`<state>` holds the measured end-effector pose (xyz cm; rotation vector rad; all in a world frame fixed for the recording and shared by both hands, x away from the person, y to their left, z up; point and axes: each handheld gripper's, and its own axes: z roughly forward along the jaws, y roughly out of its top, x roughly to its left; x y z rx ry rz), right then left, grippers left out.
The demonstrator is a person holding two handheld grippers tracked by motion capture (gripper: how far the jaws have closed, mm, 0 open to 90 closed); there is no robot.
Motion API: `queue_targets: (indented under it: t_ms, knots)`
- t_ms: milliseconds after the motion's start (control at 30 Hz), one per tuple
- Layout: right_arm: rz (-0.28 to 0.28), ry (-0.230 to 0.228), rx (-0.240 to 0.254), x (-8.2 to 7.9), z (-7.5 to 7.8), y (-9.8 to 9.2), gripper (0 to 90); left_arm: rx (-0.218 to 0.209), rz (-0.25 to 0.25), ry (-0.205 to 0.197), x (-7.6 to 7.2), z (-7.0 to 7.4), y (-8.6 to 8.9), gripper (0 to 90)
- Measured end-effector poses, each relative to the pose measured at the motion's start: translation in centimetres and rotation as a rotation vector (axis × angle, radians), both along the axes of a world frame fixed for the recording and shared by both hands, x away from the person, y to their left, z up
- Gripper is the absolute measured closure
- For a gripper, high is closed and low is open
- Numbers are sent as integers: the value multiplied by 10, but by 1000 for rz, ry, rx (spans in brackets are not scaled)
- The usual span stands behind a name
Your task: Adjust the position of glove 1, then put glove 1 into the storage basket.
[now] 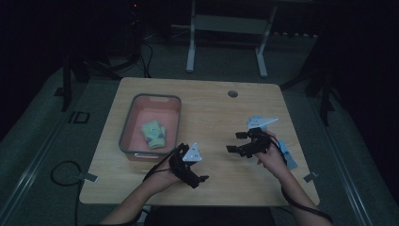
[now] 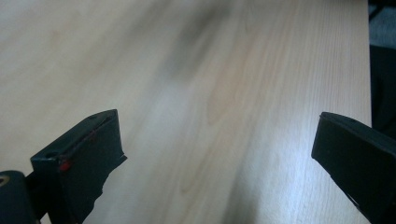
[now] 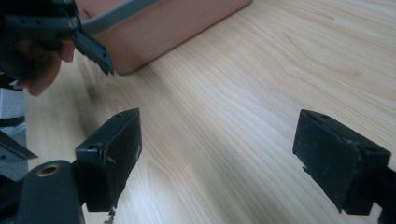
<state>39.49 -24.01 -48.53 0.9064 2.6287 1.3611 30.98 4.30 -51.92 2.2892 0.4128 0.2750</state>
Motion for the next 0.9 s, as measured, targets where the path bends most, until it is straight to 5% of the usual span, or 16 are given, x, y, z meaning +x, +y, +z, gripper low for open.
queue_targets:
  t_ms: [233,367,567,800,900]
  knots:
    - [-27,-8,28,-9,-6,-21,134,14,-12,9,-6,-22,-3,19]
    - [-31,-2,-16,-15,-14,-33,149,15,4,13,-7,-28,-1,18]
    - [-72,-4,-19,-22,-22,-59,287,-14,28,25,-8,-33,1,19]
    - [-118,-42,-20,-26,-17,-81,347,-36,40,22,-12,-35,3,18]
    - [-145,-66,-28,-24,-14,-87,362,-48,45,-9,-15,-34,4,19]
